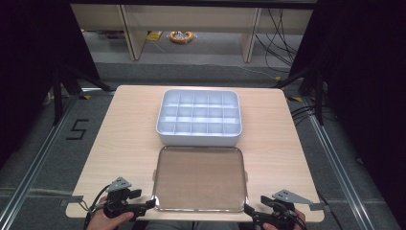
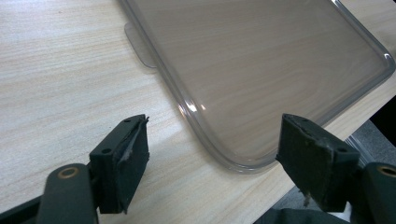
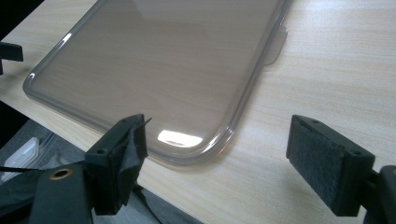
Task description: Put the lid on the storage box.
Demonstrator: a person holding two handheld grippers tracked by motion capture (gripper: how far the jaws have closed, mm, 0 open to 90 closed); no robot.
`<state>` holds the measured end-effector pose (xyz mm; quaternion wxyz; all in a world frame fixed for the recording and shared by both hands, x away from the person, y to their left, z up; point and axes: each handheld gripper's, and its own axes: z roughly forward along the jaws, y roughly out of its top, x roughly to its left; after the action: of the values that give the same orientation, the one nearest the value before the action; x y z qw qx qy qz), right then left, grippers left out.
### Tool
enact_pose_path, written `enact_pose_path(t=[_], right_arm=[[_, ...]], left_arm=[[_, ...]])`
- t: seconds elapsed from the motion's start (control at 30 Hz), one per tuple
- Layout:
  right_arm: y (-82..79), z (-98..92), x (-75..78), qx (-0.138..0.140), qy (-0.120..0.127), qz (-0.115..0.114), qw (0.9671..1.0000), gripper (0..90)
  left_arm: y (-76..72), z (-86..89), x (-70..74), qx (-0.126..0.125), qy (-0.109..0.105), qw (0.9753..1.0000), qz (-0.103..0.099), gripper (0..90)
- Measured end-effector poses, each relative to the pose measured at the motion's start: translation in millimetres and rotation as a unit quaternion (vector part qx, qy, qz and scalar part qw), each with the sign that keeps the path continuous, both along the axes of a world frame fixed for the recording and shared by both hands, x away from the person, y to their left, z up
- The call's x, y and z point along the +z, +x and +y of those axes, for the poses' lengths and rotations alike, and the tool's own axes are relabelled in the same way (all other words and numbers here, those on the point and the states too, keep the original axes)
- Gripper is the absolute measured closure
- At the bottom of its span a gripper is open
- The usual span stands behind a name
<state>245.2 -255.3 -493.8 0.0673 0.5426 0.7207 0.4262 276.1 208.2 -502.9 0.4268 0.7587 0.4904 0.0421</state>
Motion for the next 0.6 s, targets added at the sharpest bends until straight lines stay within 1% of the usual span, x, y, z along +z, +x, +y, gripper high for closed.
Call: enact_pose_path(t=[0.07,0.1,0.2,0.23,0.27,0.3,0.33,0.37,0.4,0.43,0.47,0.5,0.53,0.57,0.6], right_arm=[[-0.4,-0.6,0.7,-0.001,-0.003,0.003,1.0,20.8],[2.6,-3.1,-1.7,0.009,-0.006,-0.017,0.9998,20.7],[2.6,-3.1,-1.2,0.008,-0.011,-0.014,0.9998,20.6],[2.2,-1.7,-0.4,0.013,-0.002,-0.009,0.9999,20.2],[1.2,0.1,0.4,0.009,0.006,0.0,0.9999,20.3],[1.1,1.0,0.4,0.009,0.011,0.001,0.9999,20.4],[1.8,0.8,0.0,0.01,0.0,-0.003,0.9999,20.4],[2.9,-0.6,0.0,0.018,-0.007,-0.012,0.9998,20.6],[3.4,-0.3,-0.3,0.018,-0.007,-0.013,0.9997,20.8],[3.8,0.5,-0.4,0.016,-0.005,-0.011,0.9998,21.2],[4.9,0.2,-0.6,0.02,-0.008,-0.013,0.9997,21.4],[5.2,0.2,-0.6,0.018,-0.008,-0.011,0.9997,21.6],[5.7,1.0,-0.3,0.017,-0.001,-0.007,0.9998,21.8],[5.7,1.0,-0.3,0.017,-0.001,-0.007,0.9998,21.8],[4.6,4.3,-0.4,0.009,0.017,0.002,0.9998,22.1]], left_arm=[[-0.4,-0.7,-0.1,0.001,-0.004,1.0,0.0,23.0],[-0.4,-0.9,0.0,0.001,-0.004,1.0,0.0,22.5],[-0.4,-1.3,0.2,-0.003,-0.006,1.0,-0.001,22.0],[-0.8,-1.5,0.4,-0.007,-0.012,0.9999,-0.002,21.8],[-0.9,-1.3,0.8,-0.01,-0.015,0.9998,-0.003,21.3],[-0.9,-1.3,0.8,-0.01,-0.015,0.9998,-0.003,20.9],[-1.3,-2.6,1.3,-0.01,-0.021,0.9997,-0.006,20.9],[-1.6,-2.9,1.3,-0.012,-0.021,0.9997,-0.006,20.8],[-1.9,-3.4,1.3,-0.012,-0.021,0.9997,-0.005,20.8],[-1.9,-3.4,1.3,-0.012,-0.021,0.9997,-0.005,20.7],[-1.8,-3.1,1.4,-0.016,-0.018,0.9997,-0.004,20.8],[-1.8,-4.3,1.2,-0.015,-0.02,0.9997,-0.005,20.9],[-1.7,-5.8,1.5,-0.016,-0.02,0.9997,-0.005,21.2],[-1.7,-5.8,1.5,-0.016,-0.02,0.9997,-0.005,21.7],[-1.8,-7.6,1.7,-0.017,-0.018,0.9997,-0.007,21.7]])
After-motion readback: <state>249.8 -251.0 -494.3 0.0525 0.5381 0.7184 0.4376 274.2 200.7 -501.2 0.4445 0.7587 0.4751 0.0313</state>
